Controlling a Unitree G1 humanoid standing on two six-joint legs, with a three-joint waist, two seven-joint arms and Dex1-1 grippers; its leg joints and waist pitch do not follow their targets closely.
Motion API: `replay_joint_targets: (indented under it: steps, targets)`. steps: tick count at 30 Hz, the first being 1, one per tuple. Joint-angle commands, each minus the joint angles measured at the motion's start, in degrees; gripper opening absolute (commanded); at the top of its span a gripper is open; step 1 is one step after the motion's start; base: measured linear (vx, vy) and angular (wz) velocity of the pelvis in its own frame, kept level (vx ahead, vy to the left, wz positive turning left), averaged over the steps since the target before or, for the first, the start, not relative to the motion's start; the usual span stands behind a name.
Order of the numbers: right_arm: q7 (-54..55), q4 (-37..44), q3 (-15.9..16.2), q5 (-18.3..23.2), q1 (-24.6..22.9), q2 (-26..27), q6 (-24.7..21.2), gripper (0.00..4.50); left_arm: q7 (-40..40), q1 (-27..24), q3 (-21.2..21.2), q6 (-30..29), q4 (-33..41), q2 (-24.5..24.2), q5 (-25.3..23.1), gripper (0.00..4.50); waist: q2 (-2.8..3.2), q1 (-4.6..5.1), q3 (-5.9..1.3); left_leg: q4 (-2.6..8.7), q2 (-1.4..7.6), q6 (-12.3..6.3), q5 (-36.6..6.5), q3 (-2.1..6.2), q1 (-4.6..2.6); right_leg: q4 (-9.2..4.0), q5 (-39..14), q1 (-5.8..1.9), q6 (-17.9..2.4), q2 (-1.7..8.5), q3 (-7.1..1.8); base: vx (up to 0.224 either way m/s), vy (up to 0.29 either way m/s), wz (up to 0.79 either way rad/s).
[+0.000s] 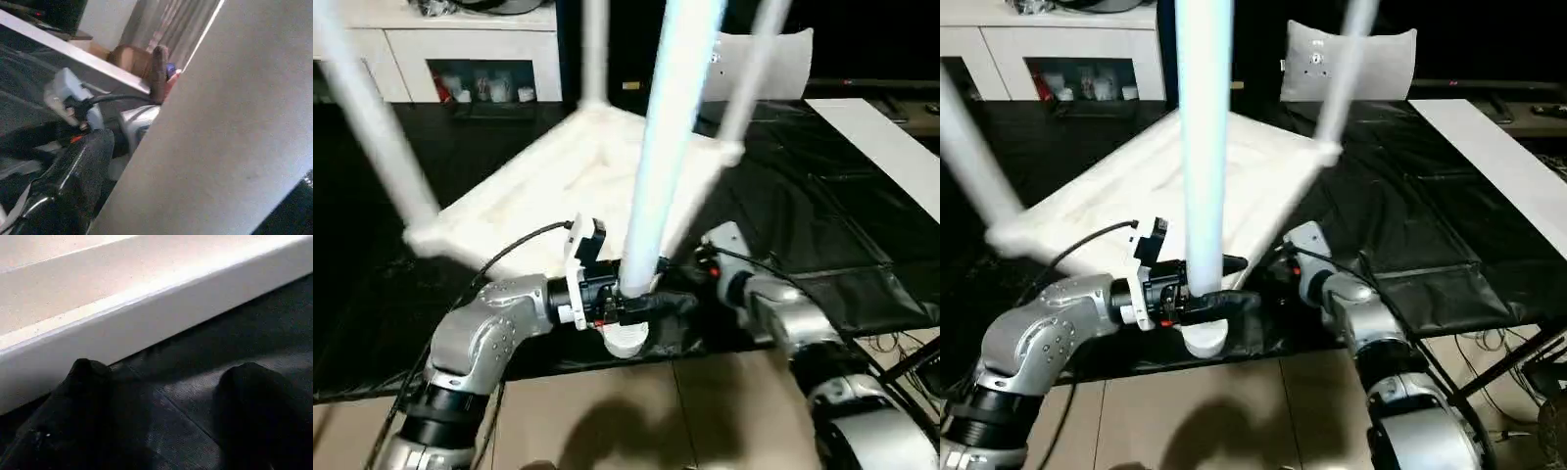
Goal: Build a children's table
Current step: Rotate table base
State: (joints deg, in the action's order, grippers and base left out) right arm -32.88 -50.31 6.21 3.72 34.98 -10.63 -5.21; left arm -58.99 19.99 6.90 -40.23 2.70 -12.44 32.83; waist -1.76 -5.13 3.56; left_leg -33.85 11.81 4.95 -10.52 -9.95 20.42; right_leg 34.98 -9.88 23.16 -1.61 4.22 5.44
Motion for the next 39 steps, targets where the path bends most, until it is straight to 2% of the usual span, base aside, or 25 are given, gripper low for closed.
replay_joint_targets:
  steps: [1,5,9,12,13,16,19,20,22,24,25,26,28,30,31,33,34,35,36,37,39]
  targets:
    - [-3.95,0.23,3.49,-0.55,2.02,3.19,3.15,4.50,-0.09,0.30,3.30,-0.90,1.63,2.18,1.42,4.44,0.51,-0.62,-3.93,4.08,1.42,-1.00,-10.12,0.25,0.14,-3.79,-11.37,-3.48,-11.80,4.15,-3.22,0.000,0.000,0.00]
    - [-3.78,-1.95,3.34,-1.50,3.05,4.31,5.09,4.50,1.02,0.88,4.33,-0.45,0.89,3.51,0.30,4.44,0.48,-0.55,-3.82,4.10,1.46,-0.92,-11.34,0.28,-0.02,-4.08,-13.79,-3.47,-11.68,4.29,-3.24,0.000,0.000,0.00]
    - [-3.81,-3.32,2.52,-1.52,3.51,4.86,6.16,4.50,2.90,1.50,4.31,0.98,-0.26,5.15,-0.55,4.44,0.81,-0.57,-3.85,4.16,1.57,-0.74,-12.06,0.33,-0.17,-3.96,-12.80,-3.40,-12.04,4.17,-3.27,0.000,0.000,0.00]
    - [-0.46,-4.98,1.65,-2.48,3.87,4.73,6.96,4.50,7.46,3.25,3.55,6.16,-4.96,7.80,-4.53,4.44,0.69,-0.59,-3.85,4.17,1.47,-0.88,-12.50,0.35,-0.16,-4.21,-13.06,-3.48,-11.68,4.12,-3.23,0.000,0.000,0.00]
    - [0.79,-5.55,0.98,-2.54,4.04,4.53,7.19,4.50,8.76,3.87,3.39,8.14,-6.42,8.42,-5.97,4.44,0.82,-0.67,-3.87,4.14,1.47,-0.71,-12.63,0.35,-0.24,-4.18,-13.34,-3.45,-11.50,4.13,-3.24,0.000,0.000,0.00]
    - [2.92,-6.85,-1.14,-2.02,4.23,3.40,7.35,4.50,10.70,4.92,3.56,10.32,-7.72,9.33,-7.79,4.44,0.80,-0.87,-4.03,4.09,1.51,-0.81,-12.15,0.43,-0.17,-4.10,-13.13,-3.58,-10.97,4.32,-3.24,0.000,0.000,0.00]
    - [3.49,-7.42,-1.73,-1.99,4.21,2.74,7.58,4.50,11.41,5.22,3.88,11.28,-8.01,9.84,-8.50,4.44,0.79,-1.02,-4.13,3.95,1.58,-1.33,-10.56,0.36,-0.08,-3.73,-9.99,-3.62,-12.08,4.24,-3.25,0.000,0.000,0.00]
    - [3.85,-7.62,-2.27,-1.90,4.08,1.88,7.78,4.50,12.47,5.49,4.40,12.85,-8.64,10.31,-9.87,4.44,1.04,-1.07,-4.17,3.93,1.60,-1.38,-10.36,0.37,-0.15,-3.64,-9.33,-3.56,-12.28,4.16,-3.24,0.000,0.000,0.00]
    - [4.01,-7.45,-3.70,-1.21,3.72,-0.18,7.44,4.50,14.31,5.94,5.07,15.47,-10.49,10.73,-12.44,4.44,0.89,-1.57,-4.12,3.76,1.46,-1.79,-10.91,0.13,-0.42,-3.87,-9.41,-3.45,-12.07,4.01,-3.25,0.000,0.000,0.00]
    - [4.36,-7.03,-4.93,-0.75,3.29,-2.13,7.44,4.50,15.33,6.09,4.91,17.04,-11.72,10.40,-13.84,4.44,0.64,-1.81,-4.11,3.80,1.41,-1.97,-10.91,0.17,-0.32,-3.93,-10.18,-3.59,-11.65,4.06,-3.22,0.000,0.000,0.00]
    - [4.40,-6.80,-5.41,-0.58,3.04,-2.94,7.45,4.50,15.55,6.02,4.92,17.42,-11.76,9.85,-14.30,4.44,0.70,-1.97,-4.15,3.79,1.39,-1.88,-10.61,0.22,-0.23,-3.91,-10.66,-3.66,-11.24,4.12,-3.18,0.000,0.000,0.00]
    - [4.27,-6.47,-5.82,-0.39,2.71,-3.72,7.42,4.50,15.67,5.80,5.14,17.76,-11.43,9.01,-14.91,4.44,0.31,-1.94,-4.18,3.77,1.41,-1.91,-10.49,0.17,-0.21,-3.93,-10.79,-3.70,-11.02,4.13,-3.17,0.000,0.000,0.00]
    - [3.92,-5.53,-6.54,-0.20,1.81,-5.39,7.23,4.50,15.14,4.61,6.17,17.54,-9.58,6.08,-16.60,4.44,0.46,-1.98,-4.10,3.81,1.44,-2.05,-10.63,0.26,-0.12,-3.94,-12.34,-3.61,-10.49,4.20,-3.11,0.000,0.000,0.00]
    - [3.68,-4.78,-6.84,-0.13,1.26,-6.26,7.08,4.50,14.48,3.75,6.76,17.27,-8.40,4.31,-17.40,4.44,0.34,-1.73,-4.06,3.82,1.32,-2.07,-10.40,0.33,0.18,-3.96,-12.81,-3.75,-10.15,4.14,-3.01,0.000,0.000,0.00]
    - [2.79,-3.90,-6.91,0.08,0.76,-6.76,6.88,4.50,13.70,3.16,7.14,16.99,-7.58,3.07,-17.74,4.44,0.32,-1.70,-4.09,3.72,1.30,-2.07,-10.47,0.27,0.12,-4.10,-13.80,-3.68,-9.81,4.24,-3.04,0.000,0.000,0.00]
    - [-0.93,0.57,-6.83,0.76,-1.47,-8.45,6.69,4.50,10.48,1.43,8.69,16.68,-5.29,-1.51,-19.20,4.44,0.26,-1.71,-4.02,3.73,1.34,-2.35,-10.55,0.30,0.13,-4.22,-14.50,-3.60,-9.46,4.20,-3.02,0.000,0.000,0.00]
    - [-3.83,4.28,-6.71,1.61,-3.11,-9.54,6.18,4.50,8.75,0.70,9.71,17.30,-4.24,-4.34,-20.62,4.44,0.38,-1.83,-4.05,3.82,1.44,-2.75,-10.69,0.42,0.13,-4.10,-14.74,-3.62,-8.80,4.18,-3.08,0.000,0.000,0.00]
    - [-5.45,6.38,-6.58,2.15,-4.00,-10.09,5.93,4.50,7.82,0.41,10.02,17.28,-3.69,-5.60,-20.92,4.44,0.63,-1.82,-3.97,3.88,1.56,-2.90,-11.23,0.40,-0.11,-4.18,-14.90,-3.31,-8.55,4.02,-3.11,0.000,0.000,0.00]
    - [-6.37,7.59,-6.49,2.46,-4.52,-10.41,5.83,4.50,7.28,0.27,10.16,17.06,-3.36,-6.29,-20.96,4.44,0.63,-1.82,-3.97,3.88,1.56,-2.90,-11.23,0.40,-0.11,-4.18,-14.90,-3.31,-8.55,4.02,-3.11,0.000,0.000,0.00]
    - [-9.65,11.67,-6.05,3.46,-6.32,-11.72,5.55,4.50,5.34,-0.35,10.89,15.94,-1.86,-9.15,-21.27,4.17,0.95,-1.93,-3.89,3.94,1.48,-2.64,-12.27,0.29,-0.49,-4.34,-15.23,-3.11,-8.96,3.82,-3.07,0.000,0.000,0.00]
    - [-10.71,13.12,-5.96,3.80,-6.99,-12.22,5.33,4.50,4.85,-0.72,11.17,15.73,-1.15,-10.16,-21.35,4.09,1.12,-1.94,-3.78,4.14,1.61,-2.35,-13.16,0.44,-0.42,-4.25,-15.27,-3.14,-9.79,3.85,-3.04,0.000,0.000,0.00]
